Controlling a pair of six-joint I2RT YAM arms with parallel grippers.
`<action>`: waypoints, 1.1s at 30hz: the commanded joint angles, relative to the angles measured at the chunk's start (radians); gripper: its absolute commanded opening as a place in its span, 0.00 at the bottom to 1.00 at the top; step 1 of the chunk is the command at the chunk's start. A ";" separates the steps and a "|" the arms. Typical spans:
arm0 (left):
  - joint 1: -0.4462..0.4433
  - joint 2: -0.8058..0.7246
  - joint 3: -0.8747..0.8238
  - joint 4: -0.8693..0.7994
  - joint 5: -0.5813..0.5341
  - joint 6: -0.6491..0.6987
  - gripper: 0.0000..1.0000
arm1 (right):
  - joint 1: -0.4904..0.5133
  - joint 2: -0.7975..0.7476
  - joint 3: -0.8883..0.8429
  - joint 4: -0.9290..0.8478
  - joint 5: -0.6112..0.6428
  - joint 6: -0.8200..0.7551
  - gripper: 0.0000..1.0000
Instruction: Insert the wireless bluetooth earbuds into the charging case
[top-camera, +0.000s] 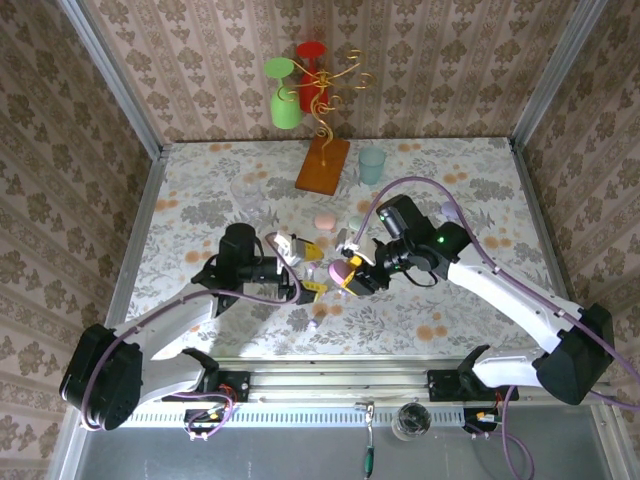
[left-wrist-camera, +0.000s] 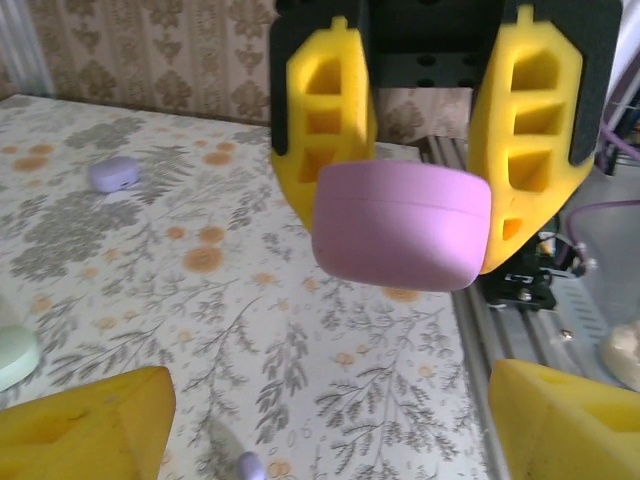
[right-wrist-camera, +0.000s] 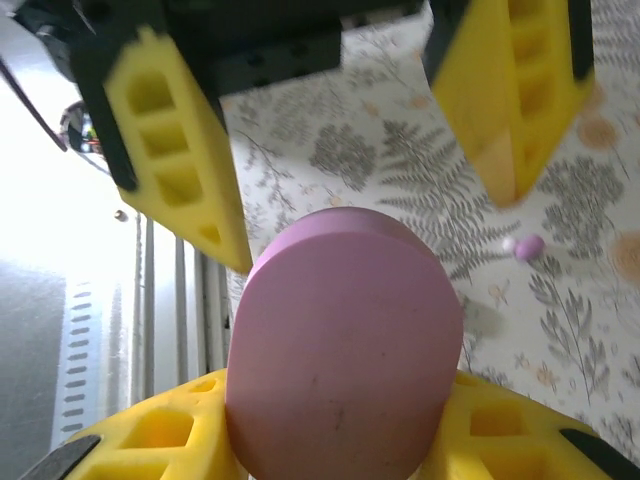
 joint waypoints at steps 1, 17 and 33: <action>-0.015 -0.020 0.025 0.019 0.084 0.008 0.79 | 0.014 0.023 0.050 -0.037 -0.070 -0.068 0.28; -0.044 0.031 0.049 0.098 0.152 -0.078 0.59 | 0.031 0.090 0.093 -0.076 -0.068 -0.124 0.26; -0.050 0.070 0.067 0.104 0.165 -0.094 0.55 | 0.034 0.097 0.100 -0.083 -0.073 -0.132 0.24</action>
